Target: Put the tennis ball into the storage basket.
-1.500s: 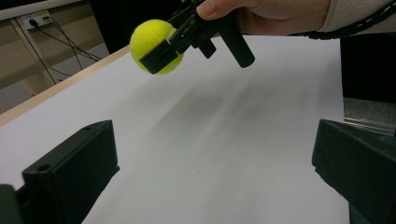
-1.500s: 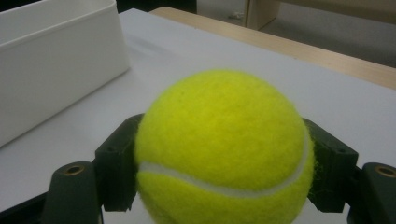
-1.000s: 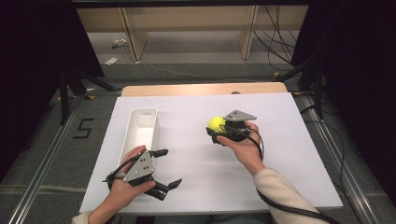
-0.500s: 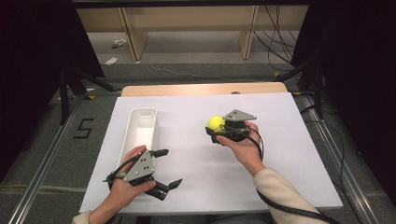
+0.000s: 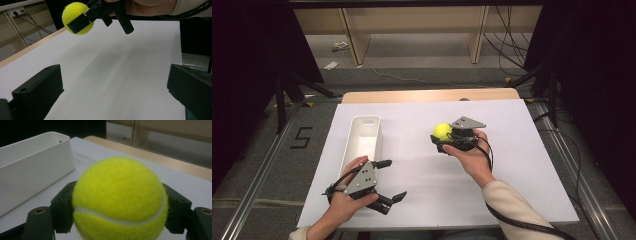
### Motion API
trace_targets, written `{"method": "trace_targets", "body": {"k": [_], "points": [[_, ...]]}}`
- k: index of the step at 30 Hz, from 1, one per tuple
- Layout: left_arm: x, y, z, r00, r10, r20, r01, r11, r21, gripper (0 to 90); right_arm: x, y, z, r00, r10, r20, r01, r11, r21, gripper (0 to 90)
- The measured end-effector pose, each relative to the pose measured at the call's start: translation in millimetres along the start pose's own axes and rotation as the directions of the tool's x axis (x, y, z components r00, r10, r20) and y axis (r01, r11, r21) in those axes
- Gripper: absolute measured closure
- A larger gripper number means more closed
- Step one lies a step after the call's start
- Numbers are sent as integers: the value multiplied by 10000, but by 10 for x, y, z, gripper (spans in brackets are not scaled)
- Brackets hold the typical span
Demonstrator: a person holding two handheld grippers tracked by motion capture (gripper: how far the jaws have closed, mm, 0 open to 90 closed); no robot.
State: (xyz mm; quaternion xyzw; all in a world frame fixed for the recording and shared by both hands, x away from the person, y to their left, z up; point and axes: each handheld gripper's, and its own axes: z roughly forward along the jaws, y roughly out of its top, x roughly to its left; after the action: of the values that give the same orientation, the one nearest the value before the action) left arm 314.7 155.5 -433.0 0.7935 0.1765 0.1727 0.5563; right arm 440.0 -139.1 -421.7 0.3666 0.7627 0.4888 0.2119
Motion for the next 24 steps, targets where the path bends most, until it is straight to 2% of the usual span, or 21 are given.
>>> {"method": "trace_targets", "body": {"k": [24], "points": [[14,-9,-8,10000,-54,1,54,10000,-11,0,25,25,17,9999,86,101,-85,9998,-167,267]]}}
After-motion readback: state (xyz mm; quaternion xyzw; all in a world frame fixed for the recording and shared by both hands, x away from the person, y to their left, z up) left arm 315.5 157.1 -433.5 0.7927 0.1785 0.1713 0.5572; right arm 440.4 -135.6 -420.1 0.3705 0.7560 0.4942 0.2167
